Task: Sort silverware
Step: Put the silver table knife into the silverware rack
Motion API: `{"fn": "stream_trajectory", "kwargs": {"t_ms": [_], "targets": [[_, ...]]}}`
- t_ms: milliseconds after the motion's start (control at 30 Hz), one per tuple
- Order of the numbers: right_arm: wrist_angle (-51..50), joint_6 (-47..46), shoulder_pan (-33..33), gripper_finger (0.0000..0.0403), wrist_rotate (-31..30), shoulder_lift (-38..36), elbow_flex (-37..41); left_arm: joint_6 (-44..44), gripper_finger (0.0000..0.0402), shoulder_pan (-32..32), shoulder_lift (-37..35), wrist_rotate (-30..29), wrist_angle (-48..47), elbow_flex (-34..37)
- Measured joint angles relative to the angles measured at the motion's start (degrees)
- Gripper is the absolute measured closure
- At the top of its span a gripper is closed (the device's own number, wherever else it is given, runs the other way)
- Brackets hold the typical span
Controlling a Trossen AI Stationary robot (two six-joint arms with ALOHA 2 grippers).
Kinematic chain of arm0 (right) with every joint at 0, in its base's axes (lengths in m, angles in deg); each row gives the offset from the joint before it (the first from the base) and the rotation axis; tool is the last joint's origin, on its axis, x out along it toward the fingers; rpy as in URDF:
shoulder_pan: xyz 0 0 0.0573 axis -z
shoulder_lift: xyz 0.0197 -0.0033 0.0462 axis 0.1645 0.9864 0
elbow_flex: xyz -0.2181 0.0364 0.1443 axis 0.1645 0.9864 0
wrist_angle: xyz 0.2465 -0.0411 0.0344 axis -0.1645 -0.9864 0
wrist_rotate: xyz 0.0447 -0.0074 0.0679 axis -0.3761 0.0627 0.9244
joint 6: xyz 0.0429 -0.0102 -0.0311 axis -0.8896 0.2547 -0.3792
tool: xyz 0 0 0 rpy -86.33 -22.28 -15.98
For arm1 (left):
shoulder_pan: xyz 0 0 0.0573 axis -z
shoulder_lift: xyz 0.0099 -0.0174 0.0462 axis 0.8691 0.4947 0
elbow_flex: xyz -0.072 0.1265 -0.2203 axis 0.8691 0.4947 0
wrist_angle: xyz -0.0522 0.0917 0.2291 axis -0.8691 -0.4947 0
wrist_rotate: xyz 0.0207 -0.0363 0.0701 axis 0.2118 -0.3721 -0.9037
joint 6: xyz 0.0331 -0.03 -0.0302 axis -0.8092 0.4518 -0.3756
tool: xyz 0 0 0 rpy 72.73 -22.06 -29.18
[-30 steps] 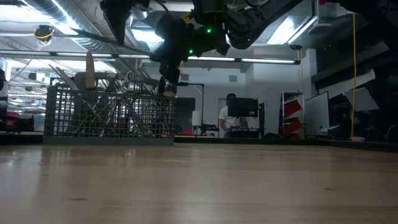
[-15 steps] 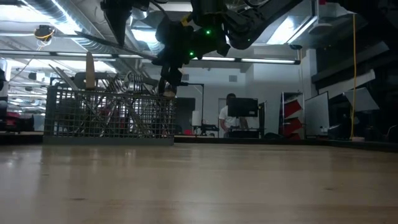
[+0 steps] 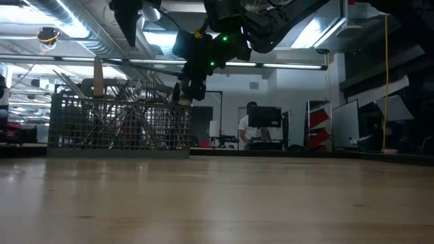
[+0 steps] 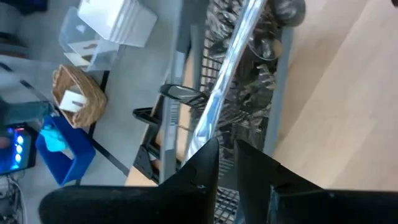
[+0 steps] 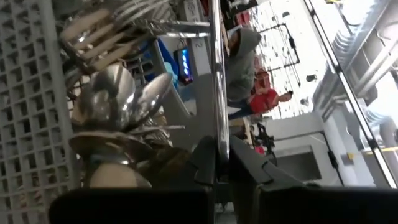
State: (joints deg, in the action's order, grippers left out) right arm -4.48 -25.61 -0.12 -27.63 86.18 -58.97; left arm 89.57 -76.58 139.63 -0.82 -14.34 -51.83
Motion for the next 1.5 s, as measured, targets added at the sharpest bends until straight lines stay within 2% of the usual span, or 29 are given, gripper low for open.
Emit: {"fn": "stream_trajectory", "kwargs": {"t_ms": [167,400,567,667,833,1033,1167,1333,1500], "targets": [[-0.1,-1.5,0.0,0.0381,-3.8,-1.1,0.0,3.1,0.0359,0.0,-6.0,-2.6,0.0,-0.2],[-0.2,-7.4,0.0,0.0381,-8.1,-4.9,0.0,15.6,0.0359,1.7,-18.6,-2.9,1.0,0.7],[-0.3,-15.6,0.1,0.0381,-7.5,-8.2,-0.1,21.6,0.0359,6.1,-26.7,-2.9,1.1,3.7],[-0.6,-20.7,0.5,0.0381,-4.6,-9.6,-0.1,25.4,0.0359,8.9,-31.1,-2.9,2.1,7.0],[-0.3,-33.0,1.4,0.0377,6.8,-10.6,-0.1,24.5,0.0359,12.9,-37.9,-2.9,11.9,17.3],[-0.5,-50.7,4.7,0.0381,27.9,-10.6,-0.1,15.1,0.0359,17.1,-44.6,-2.9,31.6,32.7],[0.0,-58.5,7.0,0.0380,40.1,-10.6,-0.1,10.1,0.0359,19.4,-48.4,-2.9,43.9,41.2],[0.4,-64.4,9.0,0.0380,56.0,-10.6,-0.1,2.9,0.0359,21.9,-52.4,-2.8,61.9,51.1],[0.5,-64.9,9.2,0.0381,66.0,-10.6,-0.1,0.4,0.0359,22.6,-52.9,-2.7,76.6,59.0]]}}
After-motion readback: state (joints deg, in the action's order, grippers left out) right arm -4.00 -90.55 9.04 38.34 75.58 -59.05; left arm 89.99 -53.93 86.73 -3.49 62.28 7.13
